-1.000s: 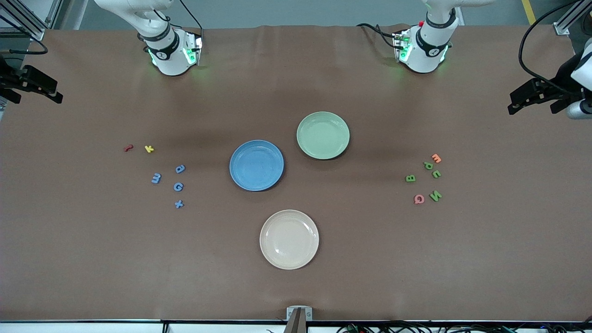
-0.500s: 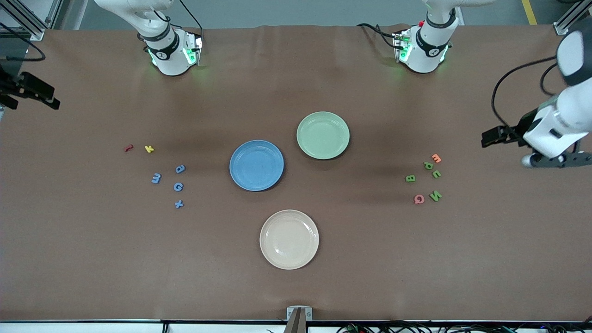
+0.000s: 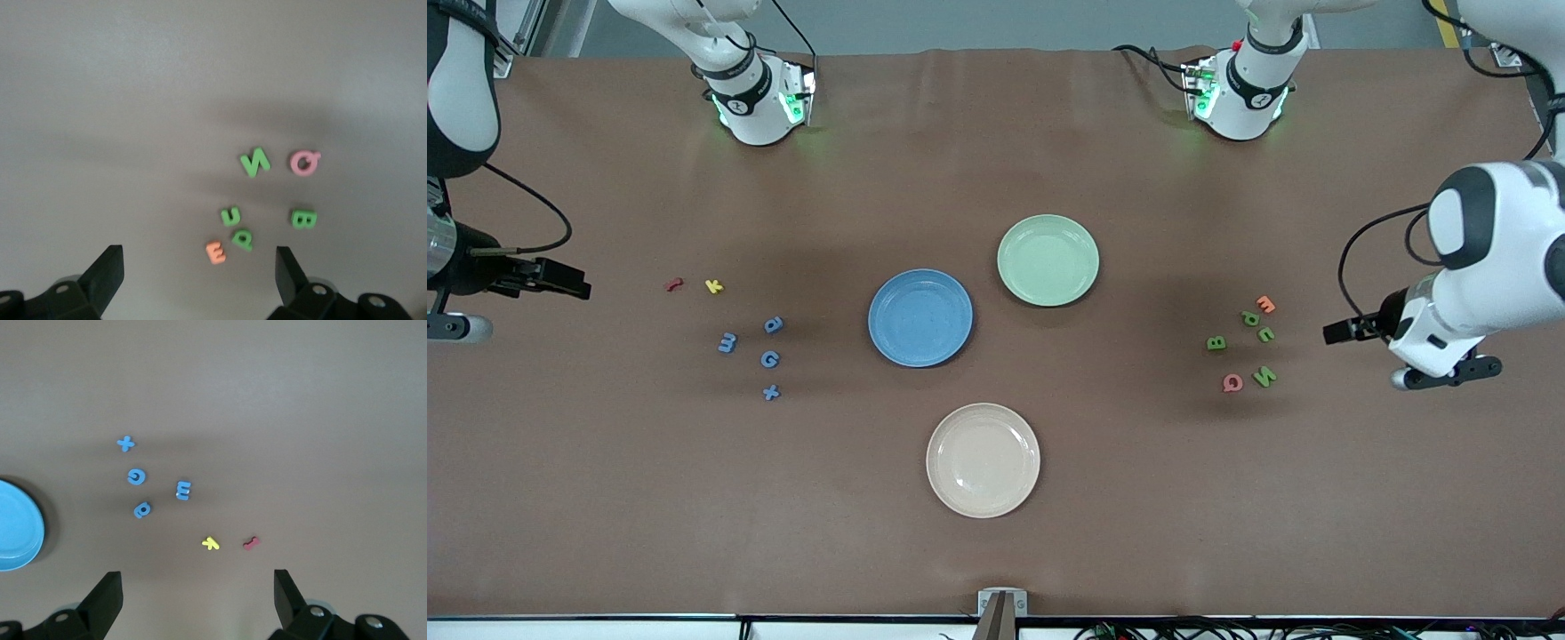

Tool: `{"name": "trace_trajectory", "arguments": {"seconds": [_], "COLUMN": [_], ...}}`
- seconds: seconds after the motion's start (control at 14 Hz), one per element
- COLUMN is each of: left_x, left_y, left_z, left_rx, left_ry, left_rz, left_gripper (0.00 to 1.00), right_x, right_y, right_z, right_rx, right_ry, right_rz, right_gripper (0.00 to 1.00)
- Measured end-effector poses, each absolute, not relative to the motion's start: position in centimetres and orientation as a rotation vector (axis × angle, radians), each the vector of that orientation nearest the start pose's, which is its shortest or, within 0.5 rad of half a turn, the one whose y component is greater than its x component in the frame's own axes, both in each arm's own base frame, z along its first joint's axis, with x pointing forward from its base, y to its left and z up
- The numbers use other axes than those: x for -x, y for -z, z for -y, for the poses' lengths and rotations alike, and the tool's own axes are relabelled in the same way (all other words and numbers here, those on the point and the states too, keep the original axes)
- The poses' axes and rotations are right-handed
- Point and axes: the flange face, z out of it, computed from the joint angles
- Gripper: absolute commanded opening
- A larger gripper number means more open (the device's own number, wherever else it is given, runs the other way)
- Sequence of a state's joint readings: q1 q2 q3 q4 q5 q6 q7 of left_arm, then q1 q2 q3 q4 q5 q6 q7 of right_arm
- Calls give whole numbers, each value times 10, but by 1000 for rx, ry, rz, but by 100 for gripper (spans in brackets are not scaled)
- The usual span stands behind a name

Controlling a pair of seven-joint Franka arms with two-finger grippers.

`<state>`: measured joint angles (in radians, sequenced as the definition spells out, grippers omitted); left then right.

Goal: Sort letters by color into matching plates
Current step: 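Grasp the green N with the left gripper while the right gripper grasps the blue E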

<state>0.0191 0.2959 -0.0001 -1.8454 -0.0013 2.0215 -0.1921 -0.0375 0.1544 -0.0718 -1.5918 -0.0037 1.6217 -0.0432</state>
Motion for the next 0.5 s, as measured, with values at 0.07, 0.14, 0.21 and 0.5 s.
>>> {"name": "trace_trajectory", "arguments": {"seconds": [0.07,0.14,0.21,0.5], "left_x": [-615,-616,-617,-607], "left_y": [-345,-334,-323,-274], "left_z": [-10,-9,-8,-2], "left_rx": [3104,3100,3096,3080], "left_ry": [-173,-155,-127,-61], "left_rz": [377,419,463,595], "left_gripper": [100,100,100,100], "right_x": [-593,-593,-592,-594], "right_y": [-528,-524,-519,-472], "right_z": [72,79,81,79], "right_rx": [3137,3134,3131,3134], "right_ry": [-194,-200,-210,-174], "right_rz": [-129,-146,-152,-146], "right_gripper": [100,100,100,100]}}
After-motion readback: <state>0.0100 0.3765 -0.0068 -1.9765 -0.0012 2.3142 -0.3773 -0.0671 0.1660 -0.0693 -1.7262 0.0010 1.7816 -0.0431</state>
